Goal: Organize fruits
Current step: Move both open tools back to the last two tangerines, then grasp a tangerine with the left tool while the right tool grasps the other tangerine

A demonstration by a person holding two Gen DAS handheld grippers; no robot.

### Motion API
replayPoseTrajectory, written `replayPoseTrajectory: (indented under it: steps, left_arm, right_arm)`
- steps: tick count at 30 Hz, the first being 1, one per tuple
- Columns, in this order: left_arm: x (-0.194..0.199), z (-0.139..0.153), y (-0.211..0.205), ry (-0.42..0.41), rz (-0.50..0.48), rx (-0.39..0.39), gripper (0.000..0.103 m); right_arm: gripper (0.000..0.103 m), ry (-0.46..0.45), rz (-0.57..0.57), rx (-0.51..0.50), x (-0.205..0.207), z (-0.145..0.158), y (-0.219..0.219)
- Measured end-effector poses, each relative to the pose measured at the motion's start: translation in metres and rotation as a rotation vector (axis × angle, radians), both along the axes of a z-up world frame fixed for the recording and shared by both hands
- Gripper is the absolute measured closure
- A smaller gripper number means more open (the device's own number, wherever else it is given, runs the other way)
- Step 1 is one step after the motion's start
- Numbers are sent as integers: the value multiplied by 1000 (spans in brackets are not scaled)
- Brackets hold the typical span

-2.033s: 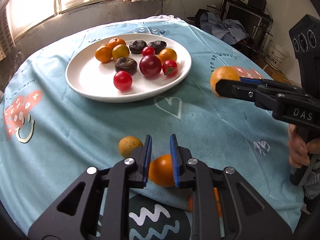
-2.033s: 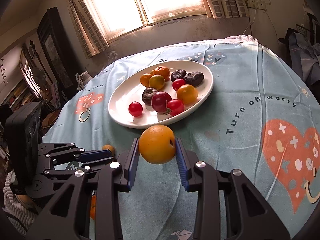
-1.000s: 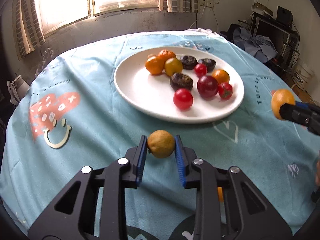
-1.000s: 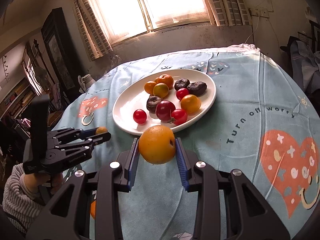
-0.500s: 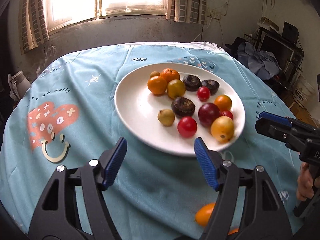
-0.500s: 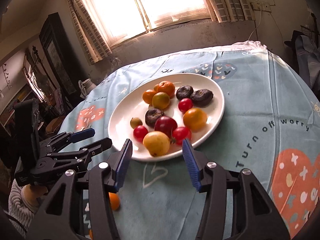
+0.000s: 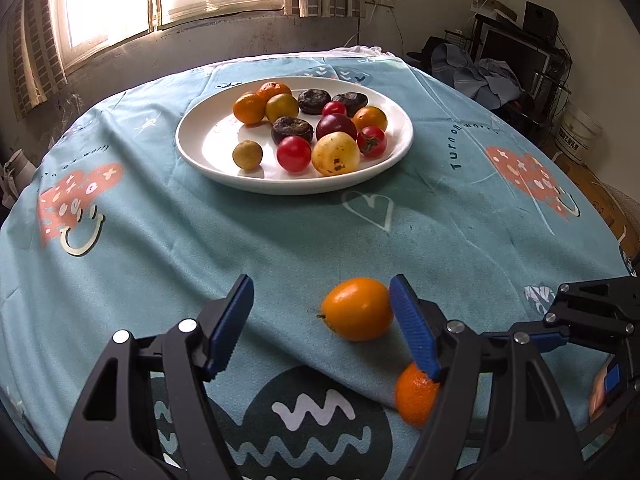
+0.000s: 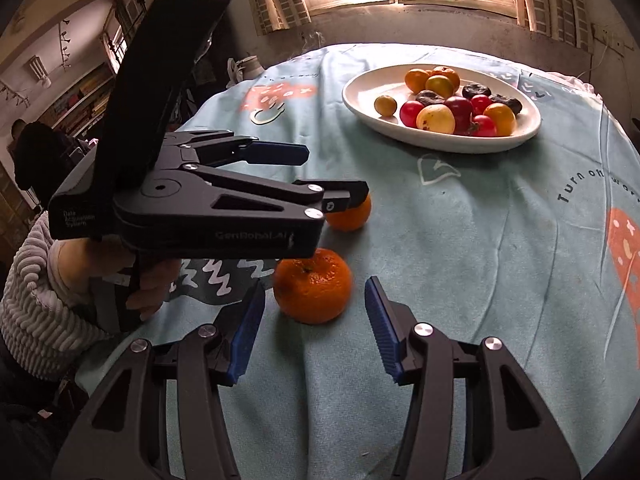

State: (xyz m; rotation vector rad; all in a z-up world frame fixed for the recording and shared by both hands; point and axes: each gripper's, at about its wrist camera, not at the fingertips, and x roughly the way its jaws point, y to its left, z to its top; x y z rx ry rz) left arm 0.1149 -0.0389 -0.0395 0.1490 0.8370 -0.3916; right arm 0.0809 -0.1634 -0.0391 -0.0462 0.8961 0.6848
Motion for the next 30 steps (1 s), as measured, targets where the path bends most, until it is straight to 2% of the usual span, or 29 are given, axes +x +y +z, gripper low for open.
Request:
replayPoseTrajectory:
  steps: [8,13,14,16,17,18,21,26,30]
  left_arm:
    - [-2,-15,-19,29,-67,34,30]
    - [5,-16,-19,33,-49,24,32]
    - [7,-15,-19,32,-46,21,35]
    - [8,-14,-22,27,-57,10,48]
    - [8,-13,-24,26,-65,10,58]
    - [7,-13,-25,19,-71,15,63]
    - [1,-13,-28,-25,-65,53,63]
    - [-7,6,-17,-135,22,91,63]
    - [-5,21,-5,-195,96,112,63]
  right_arm:
    - [50,51,8,-15,7,-8,8]
    - [50,94,-3,-9,15,-14,7]
    - [53,94,-6,-10,15,-14,7]
    - [58,94,-1,-4,16,-14,8]
    - [59,91,-1,-6,16,-14,8]
    - [59,91,-1,-5,16,-13,8]
    - [59,99,-5,21,18,-14,4]
    - [59,34,-60,51,9,-3,-16]
    - [60,-7,-148,71,8,8,-39]
